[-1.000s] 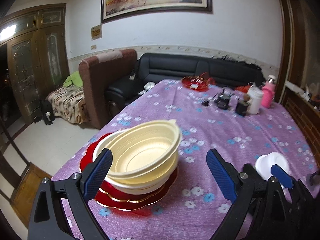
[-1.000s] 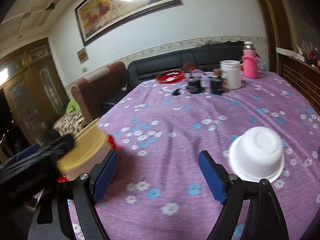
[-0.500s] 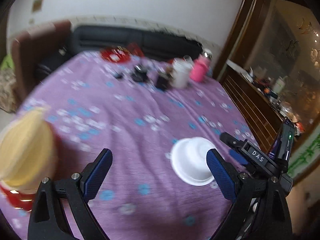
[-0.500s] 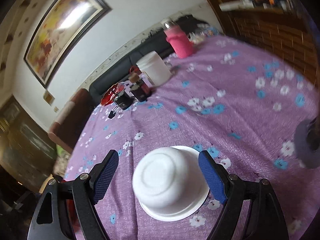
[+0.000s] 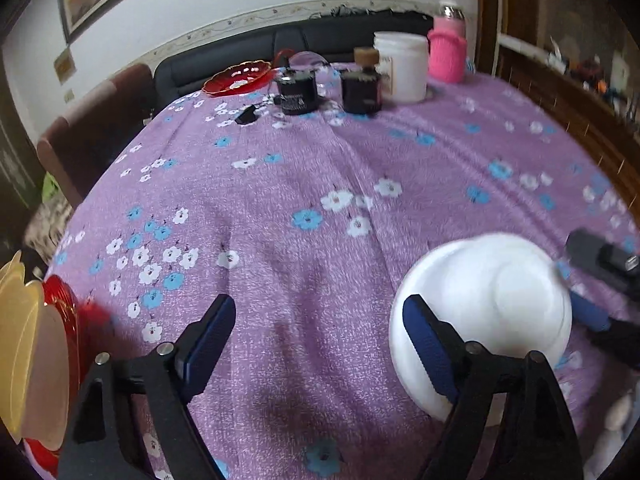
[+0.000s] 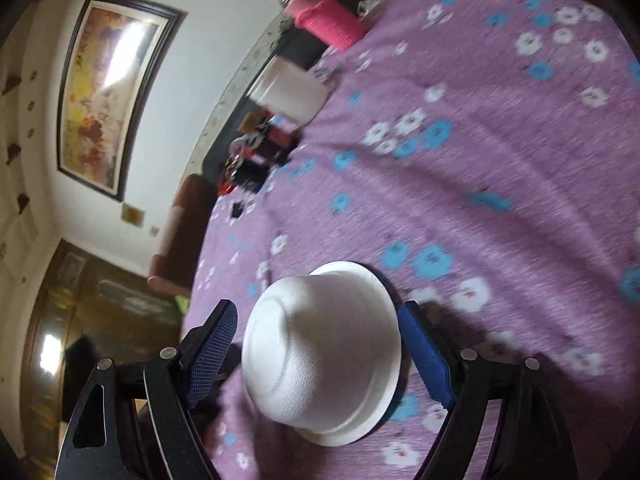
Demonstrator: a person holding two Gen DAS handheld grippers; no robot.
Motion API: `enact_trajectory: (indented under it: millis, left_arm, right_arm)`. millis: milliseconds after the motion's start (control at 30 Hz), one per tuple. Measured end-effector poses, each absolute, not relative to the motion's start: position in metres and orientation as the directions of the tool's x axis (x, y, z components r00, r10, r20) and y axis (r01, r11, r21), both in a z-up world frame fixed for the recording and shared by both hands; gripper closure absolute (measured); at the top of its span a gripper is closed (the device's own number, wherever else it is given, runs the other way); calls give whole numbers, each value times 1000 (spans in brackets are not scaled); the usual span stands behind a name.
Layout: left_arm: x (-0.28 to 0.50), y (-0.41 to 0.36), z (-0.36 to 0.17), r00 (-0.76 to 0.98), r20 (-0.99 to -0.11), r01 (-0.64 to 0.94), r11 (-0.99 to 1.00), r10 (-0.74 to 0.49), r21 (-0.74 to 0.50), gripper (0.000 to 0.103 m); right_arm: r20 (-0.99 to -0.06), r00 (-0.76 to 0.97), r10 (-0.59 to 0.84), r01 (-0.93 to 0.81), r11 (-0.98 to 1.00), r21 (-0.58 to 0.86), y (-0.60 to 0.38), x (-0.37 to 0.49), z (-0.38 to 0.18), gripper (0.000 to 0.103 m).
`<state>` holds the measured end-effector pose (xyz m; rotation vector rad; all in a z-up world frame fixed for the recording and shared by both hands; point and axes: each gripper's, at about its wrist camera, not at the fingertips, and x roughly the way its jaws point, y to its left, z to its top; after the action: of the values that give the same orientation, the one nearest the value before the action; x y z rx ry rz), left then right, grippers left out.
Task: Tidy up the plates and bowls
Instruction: 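Grip the white plastic bowl rim with the right tool and turn it upright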
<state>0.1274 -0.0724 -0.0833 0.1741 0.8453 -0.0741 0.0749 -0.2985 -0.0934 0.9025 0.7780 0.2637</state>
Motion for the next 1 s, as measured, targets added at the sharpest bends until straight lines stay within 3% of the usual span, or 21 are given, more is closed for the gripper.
enact_trajectory:
  millis: [100,367,667,733,767,833,1000]
  left_arm:
    - [133,-69,-89,637,-771,146,986,-29,83,40]
    - [136,-17,-98,585,-797,69,988,-152,-139,42]
    - [135,21,-98,601,-766,19,962,-229,-273,65]
    - [135,25,-99,599,-756,29,951,-264,-309,61]
    - [135,25,-98,597,-752,42,946,-281,-321,52]
    - [133,15,-98,593,-753,65,949,-285,-308,51]
    - [127,6,-96,577,-775,88,963,-258,-256,49]
  right_arm:
    - [-495,691,527,101,607,788,-291,77,-92,13]
    - [-434,677,594,42,558,829,-272,84,-75,11]
    - [-336,639,692,-92,502,860,-228,101,-33,7]
    - [-289,613,735,-125,452,883,-223,103,-28,7]
    - [-243,564,789,-151,388,909,-217,107,-29,7]
    - [-128,398,909,-168,210,963,-193,116,-41,7]
    - [-282,401,871,-182,378,908,-161,111,-40,7]
